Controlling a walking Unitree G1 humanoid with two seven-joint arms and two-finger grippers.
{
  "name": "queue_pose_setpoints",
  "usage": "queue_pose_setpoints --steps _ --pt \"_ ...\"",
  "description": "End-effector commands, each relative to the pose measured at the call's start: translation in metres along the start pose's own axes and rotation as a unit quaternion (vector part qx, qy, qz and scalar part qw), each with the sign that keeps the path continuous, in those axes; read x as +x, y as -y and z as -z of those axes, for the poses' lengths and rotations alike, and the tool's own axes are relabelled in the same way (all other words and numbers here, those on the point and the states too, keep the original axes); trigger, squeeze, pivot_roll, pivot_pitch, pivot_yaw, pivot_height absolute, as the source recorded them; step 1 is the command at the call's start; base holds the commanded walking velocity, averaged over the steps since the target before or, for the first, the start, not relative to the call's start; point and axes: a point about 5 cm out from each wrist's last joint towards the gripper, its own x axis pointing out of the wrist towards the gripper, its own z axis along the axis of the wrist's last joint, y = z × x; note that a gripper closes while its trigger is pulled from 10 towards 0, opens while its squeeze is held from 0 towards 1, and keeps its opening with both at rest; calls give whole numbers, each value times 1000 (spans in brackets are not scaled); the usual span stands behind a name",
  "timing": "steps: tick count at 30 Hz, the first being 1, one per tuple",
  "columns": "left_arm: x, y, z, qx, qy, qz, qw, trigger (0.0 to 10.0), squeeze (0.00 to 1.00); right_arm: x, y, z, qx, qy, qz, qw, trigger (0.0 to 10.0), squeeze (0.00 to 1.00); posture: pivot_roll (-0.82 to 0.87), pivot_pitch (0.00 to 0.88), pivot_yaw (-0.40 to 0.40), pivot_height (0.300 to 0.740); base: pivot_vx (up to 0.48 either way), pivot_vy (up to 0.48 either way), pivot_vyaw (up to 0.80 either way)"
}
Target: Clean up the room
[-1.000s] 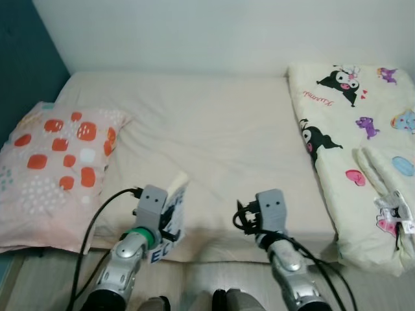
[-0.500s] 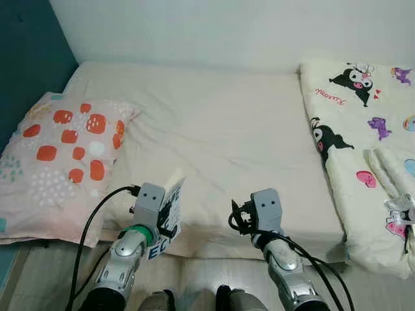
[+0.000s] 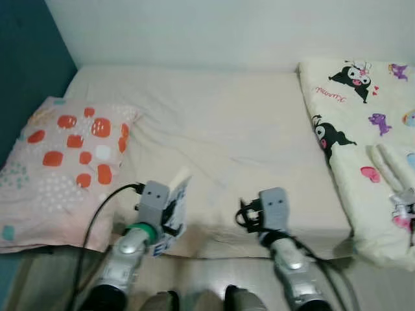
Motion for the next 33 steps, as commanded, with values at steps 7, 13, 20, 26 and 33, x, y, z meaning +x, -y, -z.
queue_pose_setpoints --steps 7,13,20,26,33 --pt "0 5 1 8 3 12 1000 10000 0 -4 6 6 0 -14 10 1000 10000 0 -3 114 20 740 0 -137 0" --pt "1 7 -1 -5 12 12 1000 10000 0 -4 6 6 1 -13 10 1000 10000 0 -4 112 21 740 0 -400 0" --pt "2 6 -1 2 9 3 1000 10000 0 -4 6 6 1 -12 11 1000 10000 0 -3 104 21 740 0 0 0" --pt "4 8 -1 -5 3 4 1000 10000 0 -3 7 6 0 -12 8 1000 10000 0 -4 98 20 740 0 0 0" --pt "10 12 -8 -36 14 7 999 10000 0 -2 9 5 5 -13 13 1000 10000 0 -4 102 16 730 0 0 0"
